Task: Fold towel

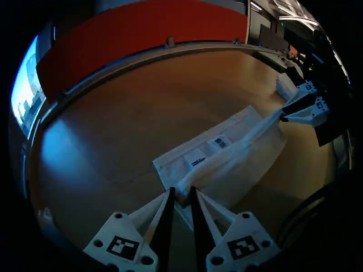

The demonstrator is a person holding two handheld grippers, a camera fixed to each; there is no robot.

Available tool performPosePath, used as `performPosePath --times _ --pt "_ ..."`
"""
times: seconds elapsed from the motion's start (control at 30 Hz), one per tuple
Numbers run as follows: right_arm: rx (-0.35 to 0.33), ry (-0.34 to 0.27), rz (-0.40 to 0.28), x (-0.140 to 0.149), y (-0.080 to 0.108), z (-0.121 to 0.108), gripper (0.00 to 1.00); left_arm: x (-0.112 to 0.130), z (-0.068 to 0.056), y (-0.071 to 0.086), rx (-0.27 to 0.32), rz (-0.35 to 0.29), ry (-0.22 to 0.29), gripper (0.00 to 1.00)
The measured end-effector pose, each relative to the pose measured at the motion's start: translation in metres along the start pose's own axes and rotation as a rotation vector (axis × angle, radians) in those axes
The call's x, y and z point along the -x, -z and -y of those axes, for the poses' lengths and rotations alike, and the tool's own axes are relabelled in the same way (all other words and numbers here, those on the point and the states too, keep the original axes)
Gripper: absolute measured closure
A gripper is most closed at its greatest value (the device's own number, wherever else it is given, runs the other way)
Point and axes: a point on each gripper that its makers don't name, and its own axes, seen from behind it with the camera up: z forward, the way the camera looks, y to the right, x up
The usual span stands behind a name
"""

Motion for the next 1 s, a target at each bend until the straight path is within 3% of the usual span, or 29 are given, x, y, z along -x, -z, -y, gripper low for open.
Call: performPosePath --times 0.3,0.4,0.6,0.73,0.9,1.0 --pt "0.019 -0.036 0.025 0.012 -0.016 -0.007 0.81 0.004 0.005 -0.021 -0.024 0.007 0.000 0.72" --pt "0.031 -0.043 0.030 0.013 -0.020 -0.012 0.75 0.003 0.009 -0.026 -0.041 0.008 -0.012 0.71" --pt "0.074 -0.039 0.042 0.013 -0.027 -0.026 0.56 -0.002 0.016 -0.033 -0.070 0.007 -0.033 0.55" --pt "0.091 -0.033 0.042 0.011 -0.030 -0.032 0.52 -0.004 0.021 -0.036 -0.085 0.009 -0.037 0.48" --pt "0.106 -0.037 0.039 0.008 -0.031 -0.039 0.51 -0.008 0.027 -0.036 -0.101 0.003 -0.035 0.29" --pt "0.121 -0.039 0.037 0.006 -0.032 -0.044 0.41 -0.010 0.032 -0.035 -0.114 0.000 -0.032 0.13"
